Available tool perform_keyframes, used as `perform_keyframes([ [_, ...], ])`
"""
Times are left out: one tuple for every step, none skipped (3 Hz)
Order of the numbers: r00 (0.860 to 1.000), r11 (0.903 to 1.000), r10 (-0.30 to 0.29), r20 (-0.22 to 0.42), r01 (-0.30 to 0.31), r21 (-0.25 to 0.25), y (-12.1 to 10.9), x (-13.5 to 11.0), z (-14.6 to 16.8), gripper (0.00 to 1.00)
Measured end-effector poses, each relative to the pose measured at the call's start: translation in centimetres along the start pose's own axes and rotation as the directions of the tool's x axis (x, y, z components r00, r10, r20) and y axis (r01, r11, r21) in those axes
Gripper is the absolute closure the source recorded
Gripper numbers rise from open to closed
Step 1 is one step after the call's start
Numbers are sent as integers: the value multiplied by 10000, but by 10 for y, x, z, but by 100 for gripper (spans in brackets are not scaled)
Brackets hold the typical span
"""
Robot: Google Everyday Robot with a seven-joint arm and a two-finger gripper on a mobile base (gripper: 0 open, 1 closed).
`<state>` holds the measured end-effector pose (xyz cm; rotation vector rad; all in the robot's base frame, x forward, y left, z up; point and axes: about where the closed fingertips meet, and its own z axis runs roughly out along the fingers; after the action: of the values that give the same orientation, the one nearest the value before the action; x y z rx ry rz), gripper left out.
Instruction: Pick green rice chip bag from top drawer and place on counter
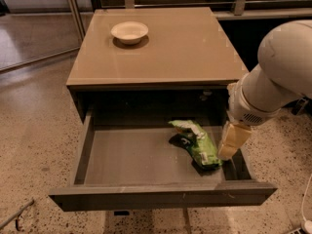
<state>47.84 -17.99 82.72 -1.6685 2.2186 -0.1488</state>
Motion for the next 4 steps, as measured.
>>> perform_keyframes([
  [9995,9995,298,75,-299,99,-6,4,50,0],
  [9973,9973,679,292,-670,-312,-5,7,104,0],
  [9914,9893,1137,640,-1070,-996,3,3,150,0],
  [9799,9774,1697,1053,-1536,-1454,3,-8,177,0],
])
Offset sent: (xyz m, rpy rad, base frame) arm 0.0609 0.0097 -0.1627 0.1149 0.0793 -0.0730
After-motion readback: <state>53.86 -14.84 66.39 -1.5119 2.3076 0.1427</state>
